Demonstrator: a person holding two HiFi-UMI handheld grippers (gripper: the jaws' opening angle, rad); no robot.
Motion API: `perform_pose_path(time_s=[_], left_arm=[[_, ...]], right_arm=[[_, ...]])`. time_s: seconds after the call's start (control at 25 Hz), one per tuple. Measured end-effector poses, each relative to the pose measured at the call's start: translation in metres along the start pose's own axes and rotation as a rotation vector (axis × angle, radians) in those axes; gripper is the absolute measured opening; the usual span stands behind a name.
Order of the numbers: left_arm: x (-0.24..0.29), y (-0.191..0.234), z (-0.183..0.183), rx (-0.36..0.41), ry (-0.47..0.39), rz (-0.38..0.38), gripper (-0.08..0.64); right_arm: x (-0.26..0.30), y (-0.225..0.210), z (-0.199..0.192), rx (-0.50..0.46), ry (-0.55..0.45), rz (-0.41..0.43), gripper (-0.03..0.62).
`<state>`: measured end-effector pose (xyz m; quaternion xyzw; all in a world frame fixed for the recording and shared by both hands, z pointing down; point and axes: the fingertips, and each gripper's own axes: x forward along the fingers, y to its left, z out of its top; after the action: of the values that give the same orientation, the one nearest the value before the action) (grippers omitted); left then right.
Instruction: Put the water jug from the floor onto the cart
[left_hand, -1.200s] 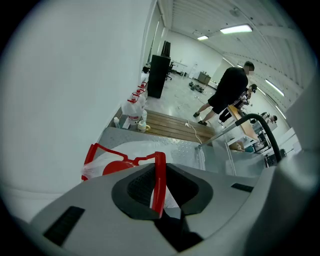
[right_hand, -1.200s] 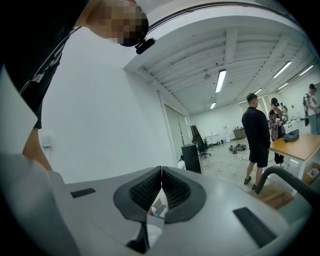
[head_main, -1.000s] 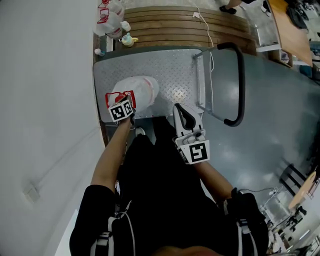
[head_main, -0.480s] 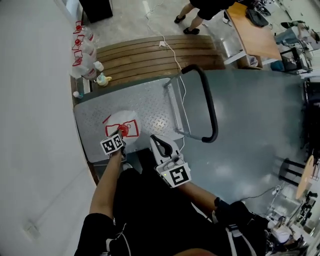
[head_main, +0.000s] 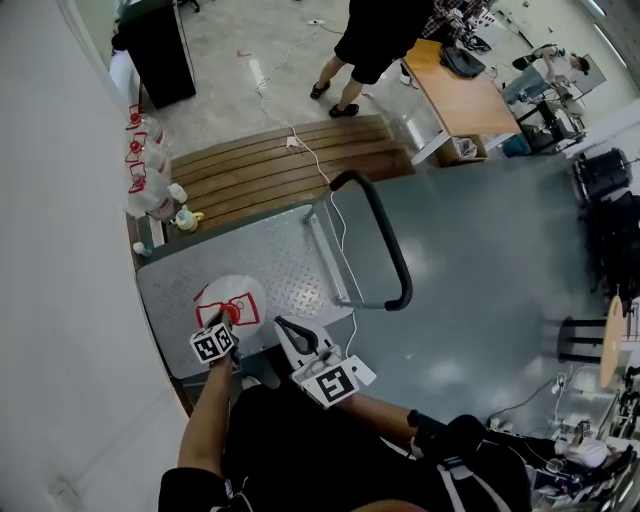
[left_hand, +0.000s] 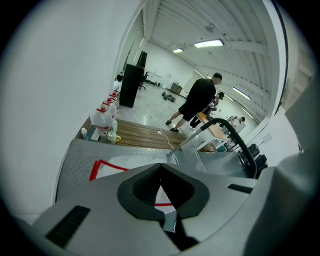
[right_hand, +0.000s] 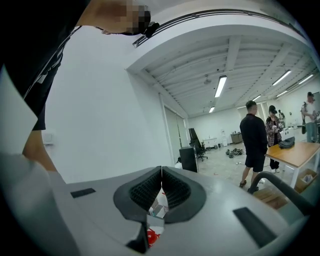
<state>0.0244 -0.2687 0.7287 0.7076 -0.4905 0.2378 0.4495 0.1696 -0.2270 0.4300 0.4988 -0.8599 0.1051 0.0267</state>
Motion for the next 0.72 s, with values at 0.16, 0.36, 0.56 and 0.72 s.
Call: perform_pose_path(time_s=[0.16,0.36,0.56,0.72], left_arm=[[-0.028,-0.010,0.004,0.076,-0.067,-0.031,0.018],[-0.083,-0.031,0.013,0.164,-0.199,-0.081,0.018],[-0.140,-0.038,0.010,0.164,-0.311,-0.104,0.018],[-0.182,-0.044,0.011,0.187,-0.402,-0.115,0.018]], right_arm=[[-0.003,0.027,-0.005,-0.006,0.015,0.007,0.018],[-0.005,0.058,-0.010,-0.048,0.012,-0.003,0.018],[-0.013,0.093,-0.008,-0.049,-0.025,-0.016,0.018],[-0.022,0.114,-0.009,-0.055,-0.030,-0.023,0.018]])
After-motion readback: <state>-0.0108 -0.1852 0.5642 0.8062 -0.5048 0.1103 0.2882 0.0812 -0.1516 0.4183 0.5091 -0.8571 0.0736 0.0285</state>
